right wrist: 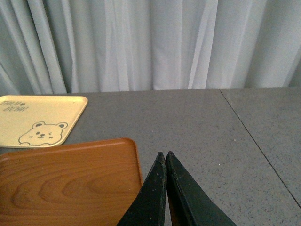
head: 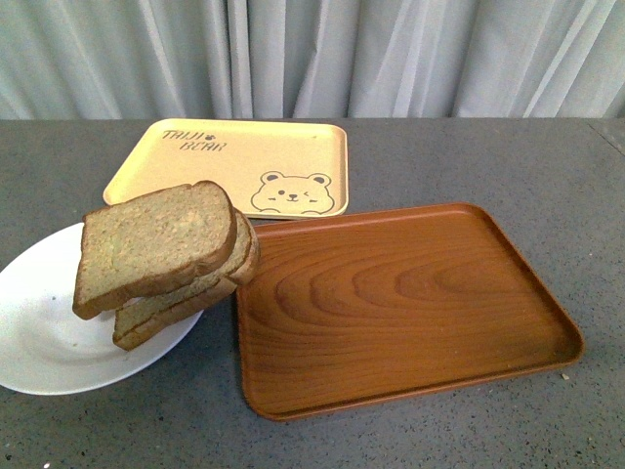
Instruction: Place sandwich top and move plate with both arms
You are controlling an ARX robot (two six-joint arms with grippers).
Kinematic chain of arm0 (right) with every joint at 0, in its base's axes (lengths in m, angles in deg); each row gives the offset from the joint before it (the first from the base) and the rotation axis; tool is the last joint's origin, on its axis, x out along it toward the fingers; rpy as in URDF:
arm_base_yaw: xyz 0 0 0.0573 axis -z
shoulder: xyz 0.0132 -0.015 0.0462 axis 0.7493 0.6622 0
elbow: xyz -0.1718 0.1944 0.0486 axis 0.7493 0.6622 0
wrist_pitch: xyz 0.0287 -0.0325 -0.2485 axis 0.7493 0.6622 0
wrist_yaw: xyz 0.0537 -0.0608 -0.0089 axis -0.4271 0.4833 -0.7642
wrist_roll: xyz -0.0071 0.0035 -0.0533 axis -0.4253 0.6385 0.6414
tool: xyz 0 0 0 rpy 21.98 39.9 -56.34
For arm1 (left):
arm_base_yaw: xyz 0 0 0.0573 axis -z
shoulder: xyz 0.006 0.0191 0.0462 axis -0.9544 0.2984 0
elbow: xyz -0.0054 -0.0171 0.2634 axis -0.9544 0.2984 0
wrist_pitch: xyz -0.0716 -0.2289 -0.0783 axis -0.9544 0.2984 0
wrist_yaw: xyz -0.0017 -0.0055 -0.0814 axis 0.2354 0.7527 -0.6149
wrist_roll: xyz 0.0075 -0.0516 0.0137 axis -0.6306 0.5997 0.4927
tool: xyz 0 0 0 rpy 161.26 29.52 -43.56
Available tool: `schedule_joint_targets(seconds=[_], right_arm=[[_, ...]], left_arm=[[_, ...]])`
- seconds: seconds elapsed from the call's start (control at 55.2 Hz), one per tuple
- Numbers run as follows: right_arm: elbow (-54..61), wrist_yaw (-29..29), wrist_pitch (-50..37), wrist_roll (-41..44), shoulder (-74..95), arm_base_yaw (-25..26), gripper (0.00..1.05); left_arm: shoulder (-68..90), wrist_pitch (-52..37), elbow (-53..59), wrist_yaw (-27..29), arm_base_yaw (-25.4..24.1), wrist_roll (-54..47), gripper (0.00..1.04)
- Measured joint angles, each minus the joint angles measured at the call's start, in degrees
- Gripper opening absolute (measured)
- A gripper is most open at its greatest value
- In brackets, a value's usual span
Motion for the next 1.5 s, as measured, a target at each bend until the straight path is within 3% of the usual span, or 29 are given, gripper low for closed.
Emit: schedule_joint_targets(seconds=[0.38, 1.014, 1.122, 1.339, 1.502], right_arm=[[0.0, 0.0, 14.0, 0.0, -14.9, 0.0, 0.02], [0.0, 0.0, 24.3, 0.0, -25.3, 0.0, 0.02], [0.0, 0.0, 33.6, 0.0, -33.0, 0.0, 0.02], [0.0, 0.0, 34.3, 0.0, -34.8, 0.0, 0.02], [0.0, 0.0, 34.3, 0.1, -34.9, 0.0, 0.27]], left_arm=[[0.0, 0.0, 0.0, 0.0, 0.0, 0.0, 0.96], [0.0, 0.0, 0.0, 0.0, 0.0, 0.0, 0.96], [0.0, 0.0, 0.0, 0.0, 0.0, 0.0, 0.96], [0.0, 0.0, 0.0, 0.0, 0.0, 0.0, 0.96], [0.0, 0.0, 0.0, 0.0, 0.0, 0.0, 0.96]])
